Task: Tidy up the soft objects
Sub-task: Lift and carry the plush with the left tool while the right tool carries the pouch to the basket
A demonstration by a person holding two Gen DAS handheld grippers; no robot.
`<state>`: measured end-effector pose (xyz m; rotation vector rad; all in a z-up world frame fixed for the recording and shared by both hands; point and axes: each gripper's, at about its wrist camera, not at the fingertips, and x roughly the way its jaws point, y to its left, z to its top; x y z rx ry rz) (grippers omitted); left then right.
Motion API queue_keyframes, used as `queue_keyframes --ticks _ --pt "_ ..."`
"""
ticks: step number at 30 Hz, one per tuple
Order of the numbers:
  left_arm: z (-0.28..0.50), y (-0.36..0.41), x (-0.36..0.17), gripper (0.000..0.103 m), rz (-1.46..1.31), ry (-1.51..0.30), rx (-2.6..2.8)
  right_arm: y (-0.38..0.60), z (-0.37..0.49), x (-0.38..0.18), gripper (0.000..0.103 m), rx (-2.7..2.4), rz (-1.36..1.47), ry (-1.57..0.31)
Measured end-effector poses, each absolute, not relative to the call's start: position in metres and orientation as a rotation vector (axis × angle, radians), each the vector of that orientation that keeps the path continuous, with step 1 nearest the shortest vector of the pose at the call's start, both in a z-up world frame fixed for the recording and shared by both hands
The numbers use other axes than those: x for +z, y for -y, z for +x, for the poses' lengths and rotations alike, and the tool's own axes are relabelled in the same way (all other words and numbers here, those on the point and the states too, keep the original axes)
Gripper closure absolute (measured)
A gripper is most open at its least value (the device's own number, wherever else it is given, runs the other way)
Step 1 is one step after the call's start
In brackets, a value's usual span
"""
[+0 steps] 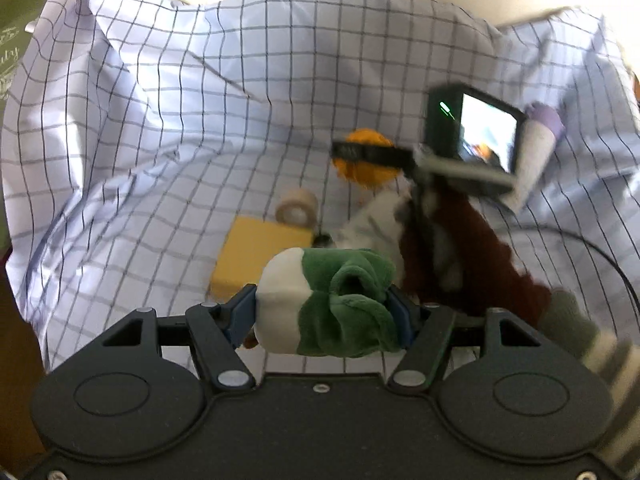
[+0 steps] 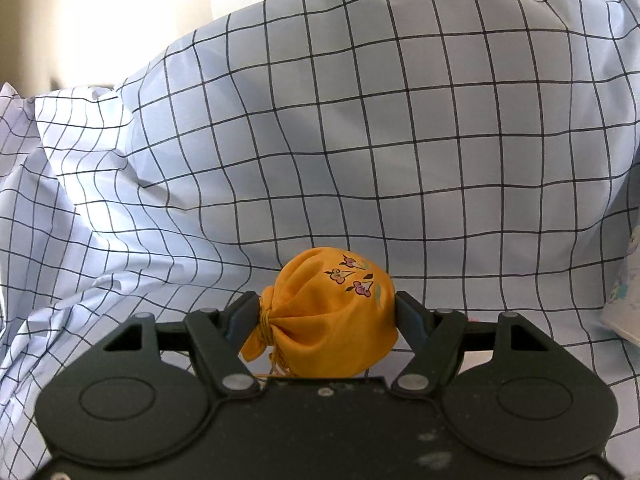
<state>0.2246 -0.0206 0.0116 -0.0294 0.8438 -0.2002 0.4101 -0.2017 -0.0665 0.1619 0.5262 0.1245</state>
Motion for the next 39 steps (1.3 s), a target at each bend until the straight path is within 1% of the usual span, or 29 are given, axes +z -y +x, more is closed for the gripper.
queue_keyframes --ticks 10,15,20,23,31,35,39 --pt "0.18 0.023 0.019 0.041 0.0 -0.818 -0.192 0.194 0.417 -0.067 0.03 0.015 0.113 -0.568" --pt "0.166 0.023 0.014 0.041 0.016 -0.827 -0.188 0.185 0.42 -0.066 0.03 -0.037 0.043 -0.605" --pt "0.157 0.019 0.008 0.041 0.004 -0.85 -0.181 0.182 0.401 -0.051 0.03 -0.045 -0.024 -0.559" --pt "0.157 0.019 0.005 0.041 0.005 -0.864 -0.185 0.189 0.386 -0.033 0.03 -0.04 -0.013 -0.538" --pt "0.155 0.02 0.01 0.041 0.017 -0.85 -0.194 0.23 0.315 0.014 0.03 -0.002 0.103 -0.51" --pt "0.154 0.022 0.011 0.041 0.016 -0.859 -0.208 0.246 0.264 0.019 0.03 0.019 0.139 -0.528" --pt "0.151 0.026 0.011 0.041 0.019 -0.877 -0.23 0.257 0.214 0.012 0.03 0.048 0.186 -0.578"
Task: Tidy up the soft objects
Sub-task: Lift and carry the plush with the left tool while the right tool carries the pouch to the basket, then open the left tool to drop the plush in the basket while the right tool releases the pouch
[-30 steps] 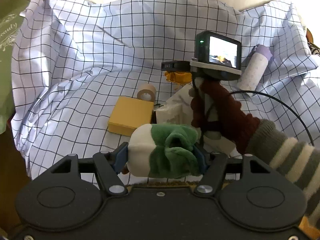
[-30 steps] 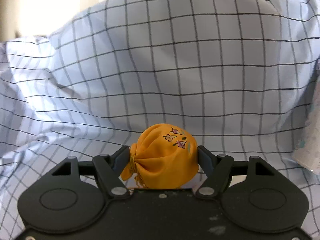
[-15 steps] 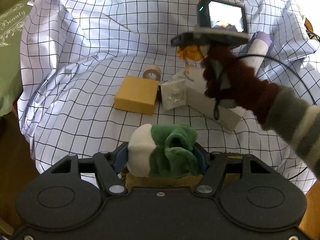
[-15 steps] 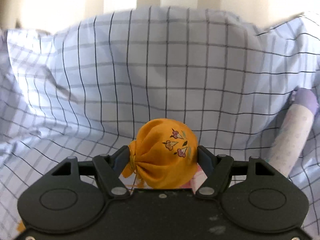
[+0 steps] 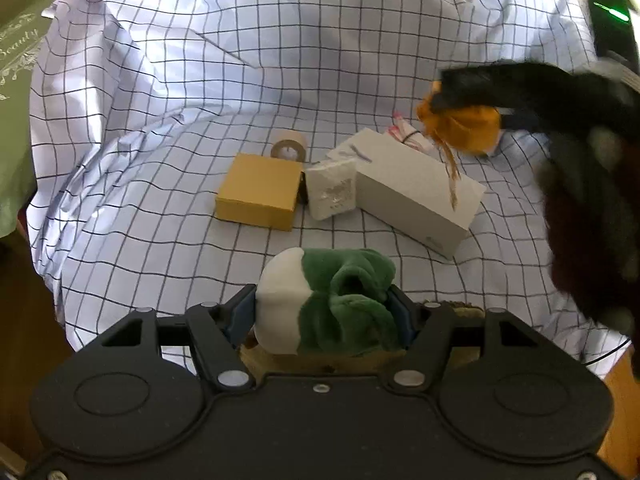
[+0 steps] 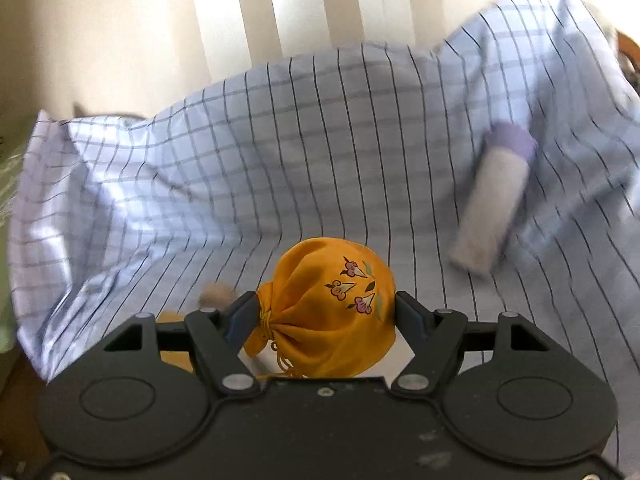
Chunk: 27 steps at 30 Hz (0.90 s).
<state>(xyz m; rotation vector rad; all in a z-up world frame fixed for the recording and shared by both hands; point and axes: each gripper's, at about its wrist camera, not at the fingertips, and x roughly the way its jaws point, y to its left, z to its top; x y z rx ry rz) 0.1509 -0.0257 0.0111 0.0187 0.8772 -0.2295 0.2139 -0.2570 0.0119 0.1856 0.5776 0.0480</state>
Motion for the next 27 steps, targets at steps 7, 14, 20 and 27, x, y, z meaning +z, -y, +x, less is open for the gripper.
queue_keyframes --ticks 7,14,20,27 --pt "0.147 0.033 0.008 0.041 0.036 -0.931 -0.261 0.26 0.141 -0.007 0.03 0.081 0.197 -0.642" --pt "0.146 0.036 0.004 0.041 0.054 -1.008 -0.27 0.273 0.092 -0.018 0.03 0.078 0.276 -0.701" --pt "0.142 0.04 -0.003 0.04 0.089 -1.067 -0.287 0.289 0.073 -0.023 0.03 0.039 0.31 -0.739" --pt "0.131 0.037 -0.005 0.04 0.084 -1.105 -0.313 0.291 0.069 -0.024 0.03 0.039 0.314 -0.76"
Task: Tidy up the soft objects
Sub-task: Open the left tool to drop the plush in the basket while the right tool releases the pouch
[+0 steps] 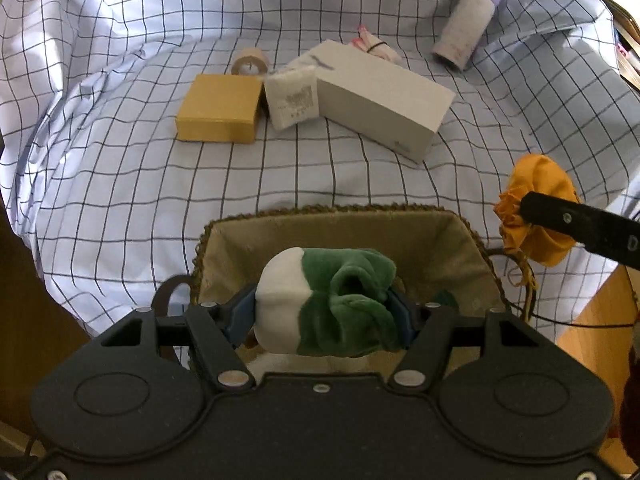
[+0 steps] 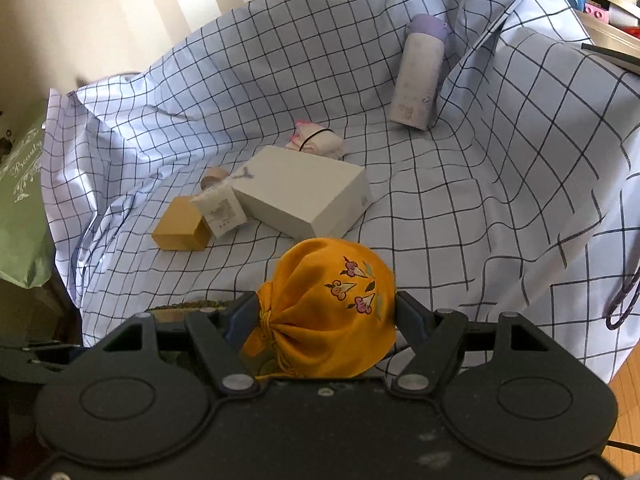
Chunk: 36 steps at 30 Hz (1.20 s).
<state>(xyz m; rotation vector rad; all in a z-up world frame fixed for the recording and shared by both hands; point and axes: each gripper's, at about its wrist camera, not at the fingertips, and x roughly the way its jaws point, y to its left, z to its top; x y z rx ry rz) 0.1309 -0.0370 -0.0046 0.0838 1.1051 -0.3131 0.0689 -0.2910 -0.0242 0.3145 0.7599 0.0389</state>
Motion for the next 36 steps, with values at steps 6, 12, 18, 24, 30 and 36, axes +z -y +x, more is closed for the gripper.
queue_keyframes --ticks 6,12,18,24,30,36 --pt "0.119 0.041 -0.01 0.04 0.098 -1.153 -0.4 0.282 0.069 -0.025 0.03 0.063 0.292 -0.785" --pt "0.108 0.041 -0.016 0.04 0.113 -1.19 -0.448 0.273 0.065 -0.022 0.03 0.086 0.272 -0.796" --pt "0.102 0.032 -0.018 0.038 0.112 -1.191 -0.439 0.259 0.062 -0.023 0.029 0.105 0.223 -0.831" --pt "0.098 0.02 -0.015 0.036 0.09 -1.159 -0.412 0.248 0.057 -0.025 0.029 0.12 0.198 -0.86" --pt "0.098 0.011 -0.009 0.034 0.064 -1.113 -0.392 0.24 0.053 -0.026 0.029 0.136 0.18 -0.881" --pt "0.101 0.006 -0.008 0.034 0.038 -1.103 -0.355 0.239 0.049 -0.025 0.03 0.164 0.181 -0.882"
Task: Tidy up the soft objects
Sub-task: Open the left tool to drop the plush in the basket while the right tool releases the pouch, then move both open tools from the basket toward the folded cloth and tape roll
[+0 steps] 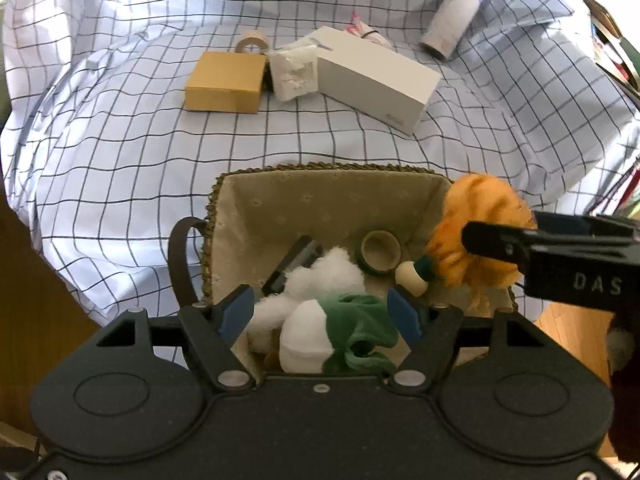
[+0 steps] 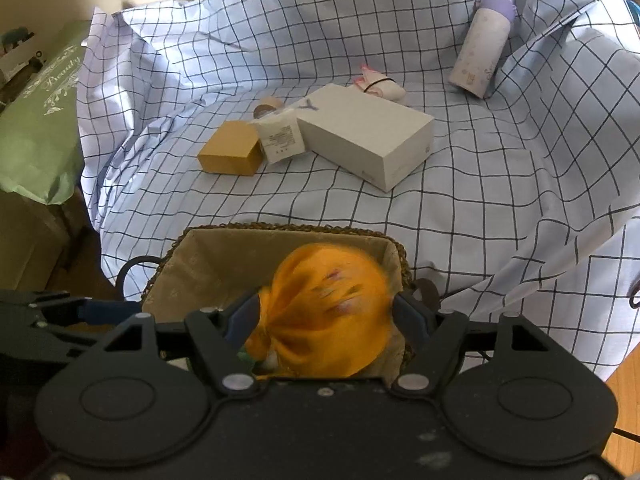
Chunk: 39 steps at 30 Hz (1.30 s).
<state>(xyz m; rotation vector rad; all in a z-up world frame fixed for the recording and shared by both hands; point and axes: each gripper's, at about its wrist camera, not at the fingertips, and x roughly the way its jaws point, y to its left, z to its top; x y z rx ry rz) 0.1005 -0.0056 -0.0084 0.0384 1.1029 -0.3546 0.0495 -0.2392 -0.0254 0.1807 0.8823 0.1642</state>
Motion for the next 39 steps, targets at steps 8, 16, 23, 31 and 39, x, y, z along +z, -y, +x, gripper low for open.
queue_keyframes --ticks 8,16,23,31,39 --pt "0.105 0.005 -0.01 0.031 0.02 -1.106 -0.322 0.241 0.049 -0.023 0.025 0.197 0.193 -0.862" --pt "0.106 0.006 -0.013 0.03 0.029 -1.116 -0.319 0.243 0.051 -0.027 0.023 0.188 0.212 -0.875" --pt "0.111 0.005 -0.016 0.029 0.037 -1.127 -0.309 0.243 0.055 -0.029 0.023 0.188 0.221 -0.883" --pt "0.115 0.006 -0.021 0.026 0.056 -1.142 -0.305 0.244 0.06 -0.034 0.023 0.186 0.236 -0.902" --pt "0.122 0.008 -0.026 0.025 0.076 -1.167 -0.299 0.247 0.068 -0.041 0.022 0.183 0.251 -0.933"
